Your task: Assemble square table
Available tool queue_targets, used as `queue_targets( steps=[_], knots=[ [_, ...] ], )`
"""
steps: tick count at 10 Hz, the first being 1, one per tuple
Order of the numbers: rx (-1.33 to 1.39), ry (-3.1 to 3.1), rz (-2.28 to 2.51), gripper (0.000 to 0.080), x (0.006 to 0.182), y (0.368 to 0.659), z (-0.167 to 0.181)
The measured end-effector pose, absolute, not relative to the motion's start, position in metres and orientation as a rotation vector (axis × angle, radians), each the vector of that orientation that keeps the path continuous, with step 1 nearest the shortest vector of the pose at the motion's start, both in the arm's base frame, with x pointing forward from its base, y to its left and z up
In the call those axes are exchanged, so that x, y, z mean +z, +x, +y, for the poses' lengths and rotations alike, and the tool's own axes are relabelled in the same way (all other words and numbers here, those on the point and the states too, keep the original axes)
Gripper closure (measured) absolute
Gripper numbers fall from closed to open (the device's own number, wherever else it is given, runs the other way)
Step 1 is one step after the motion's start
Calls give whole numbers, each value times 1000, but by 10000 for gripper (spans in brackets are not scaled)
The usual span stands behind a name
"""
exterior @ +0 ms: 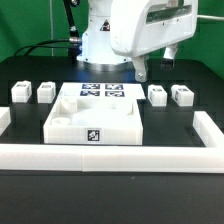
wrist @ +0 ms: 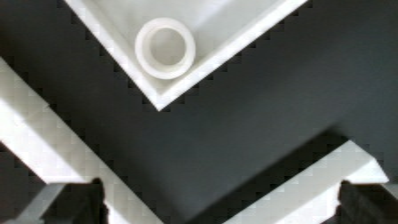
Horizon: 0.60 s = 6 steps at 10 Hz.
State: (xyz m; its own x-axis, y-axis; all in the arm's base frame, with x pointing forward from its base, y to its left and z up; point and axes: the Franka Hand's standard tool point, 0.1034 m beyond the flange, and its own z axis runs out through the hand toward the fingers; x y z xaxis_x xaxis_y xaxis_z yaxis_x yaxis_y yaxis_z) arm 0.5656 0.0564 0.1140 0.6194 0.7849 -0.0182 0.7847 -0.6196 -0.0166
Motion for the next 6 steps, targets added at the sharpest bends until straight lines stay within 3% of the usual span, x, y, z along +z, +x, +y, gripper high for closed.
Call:
queue_targets(
  steps=[6],
  knots=[
    [39,-2820,-1367,150,113,565,56]
  ],
)
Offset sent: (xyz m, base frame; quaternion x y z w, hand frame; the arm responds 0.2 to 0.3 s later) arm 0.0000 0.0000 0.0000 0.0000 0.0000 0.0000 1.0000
